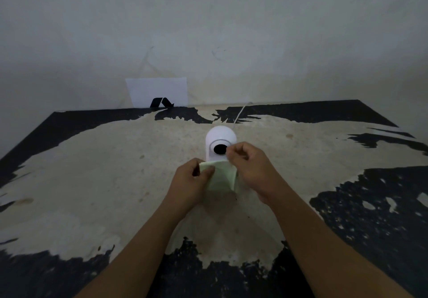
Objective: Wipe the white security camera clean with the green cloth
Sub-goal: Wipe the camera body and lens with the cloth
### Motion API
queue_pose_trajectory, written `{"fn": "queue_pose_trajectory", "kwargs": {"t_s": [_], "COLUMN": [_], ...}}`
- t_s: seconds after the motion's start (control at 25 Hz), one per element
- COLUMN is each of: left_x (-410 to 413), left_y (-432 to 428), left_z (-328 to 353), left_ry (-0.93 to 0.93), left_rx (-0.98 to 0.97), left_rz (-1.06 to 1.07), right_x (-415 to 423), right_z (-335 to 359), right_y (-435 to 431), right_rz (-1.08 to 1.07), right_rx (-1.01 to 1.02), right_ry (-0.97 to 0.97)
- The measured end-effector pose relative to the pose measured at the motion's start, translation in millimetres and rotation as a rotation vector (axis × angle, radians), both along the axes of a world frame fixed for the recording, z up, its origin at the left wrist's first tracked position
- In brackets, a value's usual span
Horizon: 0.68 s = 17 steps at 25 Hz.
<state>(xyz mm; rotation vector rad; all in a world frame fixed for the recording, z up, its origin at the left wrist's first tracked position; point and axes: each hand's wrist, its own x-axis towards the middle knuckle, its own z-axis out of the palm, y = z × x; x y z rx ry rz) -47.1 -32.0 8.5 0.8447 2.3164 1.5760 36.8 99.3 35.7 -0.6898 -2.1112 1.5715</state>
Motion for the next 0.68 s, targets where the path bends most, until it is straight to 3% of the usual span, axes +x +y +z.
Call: {"fn": "queue_pose_trajectory", "kwargs": {"t_s": [0.12,0.32,0.52,0.68], "left_x": [-18,-32,-31,-23], "left_y": [6,23,34,60], "left_z": [1,2,-7,-17], "left_ry": [0.077,0.122,-0.001,0.048], "left_rx": [-0.02,-0.075,-0.001,-0.122], "left_rz": [0.058,0.101,0.068,0.185], "right_x": [-17,-38,-41,-40], "right_z": [16,23,15,13], "right_y": [18,25,28,28], "right_rz": [-0.118,0.032,0.025,0.027], "right_rx": [0.086,-0.034,-0.087,-0.038], "right_ry": [0.035,-0.027,0.007,0.013]}}
